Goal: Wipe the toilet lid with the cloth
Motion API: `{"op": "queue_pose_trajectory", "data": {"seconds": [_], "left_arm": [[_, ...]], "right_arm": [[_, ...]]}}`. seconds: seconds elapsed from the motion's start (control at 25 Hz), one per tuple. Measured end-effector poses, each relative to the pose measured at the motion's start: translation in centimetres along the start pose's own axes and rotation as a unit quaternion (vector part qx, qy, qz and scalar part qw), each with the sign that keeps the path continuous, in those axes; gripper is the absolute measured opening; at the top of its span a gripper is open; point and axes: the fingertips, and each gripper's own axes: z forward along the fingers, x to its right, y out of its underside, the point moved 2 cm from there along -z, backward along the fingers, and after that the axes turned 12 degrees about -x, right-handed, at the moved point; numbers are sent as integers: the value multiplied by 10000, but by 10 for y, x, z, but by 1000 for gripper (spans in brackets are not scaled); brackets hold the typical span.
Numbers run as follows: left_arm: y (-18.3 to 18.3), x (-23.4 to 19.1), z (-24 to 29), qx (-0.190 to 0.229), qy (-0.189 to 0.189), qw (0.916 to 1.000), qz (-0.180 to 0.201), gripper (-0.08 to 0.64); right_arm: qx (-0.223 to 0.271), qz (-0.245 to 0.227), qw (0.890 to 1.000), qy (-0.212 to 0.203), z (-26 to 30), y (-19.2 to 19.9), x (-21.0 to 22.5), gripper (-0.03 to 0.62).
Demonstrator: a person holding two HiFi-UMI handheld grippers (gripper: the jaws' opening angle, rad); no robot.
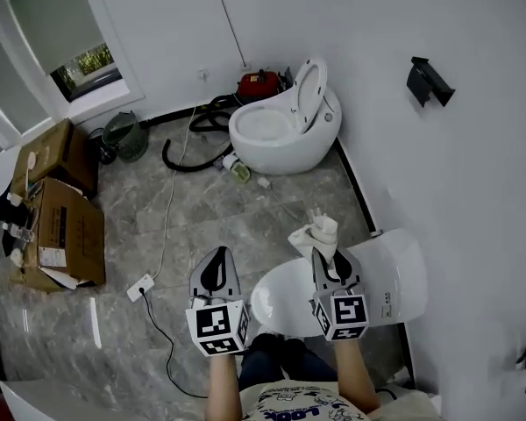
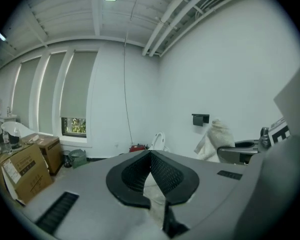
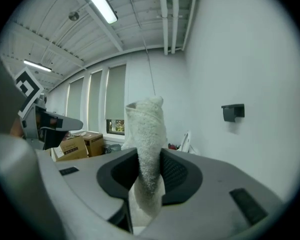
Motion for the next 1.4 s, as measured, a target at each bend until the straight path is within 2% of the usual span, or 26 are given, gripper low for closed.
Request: {"op": "queue_pose_trajectory", "data": {"seconds": [0.2, 0.48, 0.84, 1.4], "left_arm": [[-45, 18, -28, 459, 7, 9989, 74, 3], [-89, 38, -63, 937, -39, 9953, 234, 3], [-107, 51, -81, 1191, -14, 9922, 370, 3], [-108, 59, -85, 1212, 25, 9917, 431, 3]], "right_arm": [[551, 53, 9984, 100, -34, -52, 12, 98], [1110, 68, 9937, 114, -74, -98, 22, 98], [1342, 108, 9909, 63, -93, -112, 23, 97], [1335, 88, 9910, 88, -100, -111, 31, 97]]}}
